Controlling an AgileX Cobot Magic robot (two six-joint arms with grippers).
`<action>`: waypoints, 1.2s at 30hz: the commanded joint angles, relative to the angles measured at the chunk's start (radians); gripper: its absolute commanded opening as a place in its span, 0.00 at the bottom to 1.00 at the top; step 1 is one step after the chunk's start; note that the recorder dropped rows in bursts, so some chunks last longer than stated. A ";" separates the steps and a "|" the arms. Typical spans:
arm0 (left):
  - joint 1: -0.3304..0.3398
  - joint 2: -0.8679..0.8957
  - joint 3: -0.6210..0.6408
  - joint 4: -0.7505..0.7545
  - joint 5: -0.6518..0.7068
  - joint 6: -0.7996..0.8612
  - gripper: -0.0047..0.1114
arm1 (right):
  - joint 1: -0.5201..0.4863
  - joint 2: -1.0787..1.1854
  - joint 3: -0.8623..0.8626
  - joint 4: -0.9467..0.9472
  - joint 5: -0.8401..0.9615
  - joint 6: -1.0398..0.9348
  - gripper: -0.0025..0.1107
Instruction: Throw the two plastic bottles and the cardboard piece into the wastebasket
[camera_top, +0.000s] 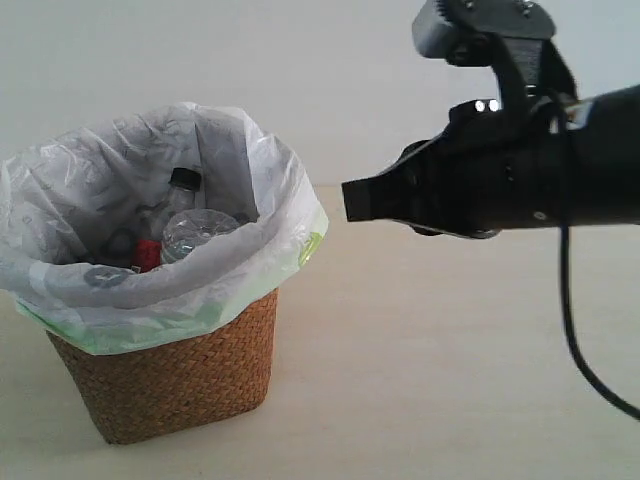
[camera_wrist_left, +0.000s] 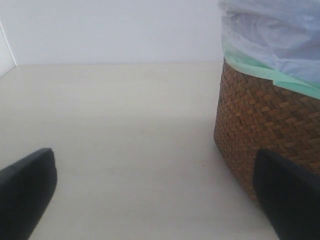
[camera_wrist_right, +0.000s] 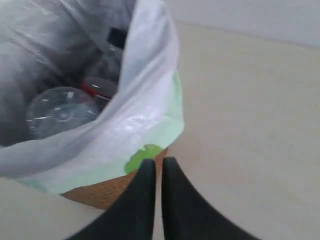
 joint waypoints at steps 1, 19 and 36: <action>-0.006 -0.003 -0.004 -0.002 -0.008 -0.009 0.97 | 0.095 -0.212 0.165 0.003 -0.144 -0.020 0.02; -0.006 -0.003 -0.004 -0.002 -0.008 -0.009 0.97 | 0.109 -0.686 0.382 -0.004 -0.036 -0.047 0.02; -0.006 -0.003 -0.004 -0.002 -0.008 -0.009 0.97 | -0.059 -0.811 0.615 0.033 -0.322 -0.073 0.02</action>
